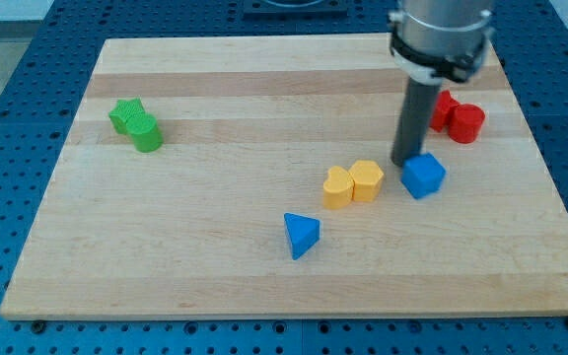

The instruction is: Place the yellow blocks vertical to each other

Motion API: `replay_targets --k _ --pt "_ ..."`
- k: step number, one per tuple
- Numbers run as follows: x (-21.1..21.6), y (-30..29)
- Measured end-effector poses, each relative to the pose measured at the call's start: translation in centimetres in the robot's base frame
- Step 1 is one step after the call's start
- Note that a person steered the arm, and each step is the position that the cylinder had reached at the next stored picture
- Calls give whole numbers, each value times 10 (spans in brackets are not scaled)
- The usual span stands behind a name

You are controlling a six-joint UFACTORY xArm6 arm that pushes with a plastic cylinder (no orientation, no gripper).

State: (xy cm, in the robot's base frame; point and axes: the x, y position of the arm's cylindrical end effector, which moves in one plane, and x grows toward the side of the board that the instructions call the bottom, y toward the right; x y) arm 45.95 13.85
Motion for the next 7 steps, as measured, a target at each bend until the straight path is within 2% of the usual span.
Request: replay_targets --k 1,2,5,6,7 --pt "47 20" --pt "63 21" --pt "62 -53" --pt "22 -54" --pt "-42 -54"
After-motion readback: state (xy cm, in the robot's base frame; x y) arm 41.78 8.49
